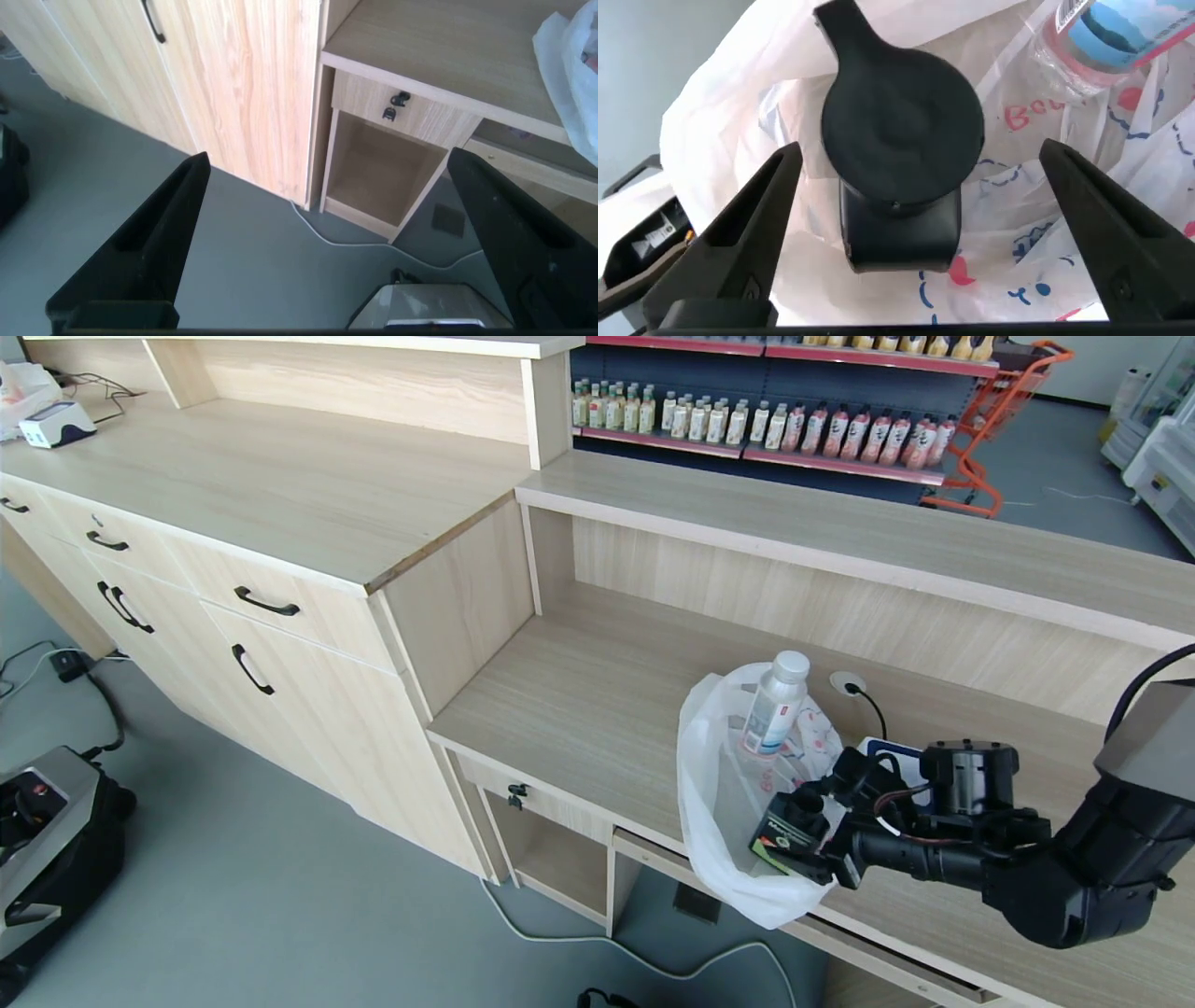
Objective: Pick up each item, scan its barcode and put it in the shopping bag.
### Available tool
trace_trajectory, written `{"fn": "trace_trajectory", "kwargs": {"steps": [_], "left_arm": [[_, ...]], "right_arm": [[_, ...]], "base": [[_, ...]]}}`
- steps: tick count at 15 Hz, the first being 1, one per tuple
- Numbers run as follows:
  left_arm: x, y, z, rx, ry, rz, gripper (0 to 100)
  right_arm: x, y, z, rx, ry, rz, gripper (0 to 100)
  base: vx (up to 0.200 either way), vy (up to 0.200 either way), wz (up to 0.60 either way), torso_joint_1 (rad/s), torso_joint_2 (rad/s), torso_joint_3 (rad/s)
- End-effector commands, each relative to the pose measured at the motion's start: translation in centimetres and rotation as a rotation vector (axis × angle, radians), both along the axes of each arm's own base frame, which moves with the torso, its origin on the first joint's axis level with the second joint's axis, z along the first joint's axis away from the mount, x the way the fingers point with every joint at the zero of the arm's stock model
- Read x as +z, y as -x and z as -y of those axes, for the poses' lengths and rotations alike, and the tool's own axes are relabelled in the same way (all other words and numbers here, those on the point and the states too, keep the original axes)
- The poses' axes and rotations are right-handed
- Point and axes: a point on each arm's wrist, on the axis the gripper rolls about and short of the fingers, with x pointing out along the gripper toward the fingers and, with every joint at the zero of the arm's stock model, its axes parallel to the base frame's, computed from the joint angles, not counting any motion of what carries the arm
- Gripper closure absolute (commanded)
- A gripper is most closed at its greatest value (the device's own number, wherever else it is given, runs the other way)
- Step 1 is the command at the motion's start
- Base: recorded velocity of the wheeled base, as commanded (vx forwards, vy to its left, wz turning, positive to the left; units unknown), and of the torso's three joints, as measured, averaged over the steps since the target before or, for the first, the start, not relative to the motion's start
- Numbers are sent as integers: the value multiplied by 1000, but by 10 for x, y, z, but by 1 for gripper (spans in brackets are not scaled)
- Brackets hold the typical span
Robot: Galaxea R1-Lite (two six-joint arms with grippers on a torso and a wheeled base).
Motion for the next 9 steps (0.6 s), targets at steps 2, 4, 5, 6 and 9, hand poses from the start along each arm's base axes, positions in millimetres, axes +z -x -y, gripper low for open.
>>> {"fn": "trace_trajectory", "kwargs": {"steps": [2, 4, 5, 6, 9], "left_arm": [[0, 0, 0, 0, 0, 0, 0], [0, 0, 0, 0, 0, 0, 0], [0, 0, 0, 0, 0, 0, 0], [0, 0, 0, 0, 0, 0, 0], [0, 0, 0, 0, 0, 0, 0]], "right_arm": [[56, 34, 6, -41, -91, 42, 0], [75, 49, 17, -73, -93, 54, 0], [90, 64, 26, -103, -92, 60, 0], [100, 77, 35, -134, -88, 60, 0], [127, 115, 53, -215, -86, 100, 0]], "base": [[0, 0, 0, 0, 0, 0], [0, 0, 0, 0, 0, 0], [0, 0, 0, 0, 0, 0], [0, 0, 0, 0, 0, 0], [0, 0, 0, 0, 0, 0]]}}
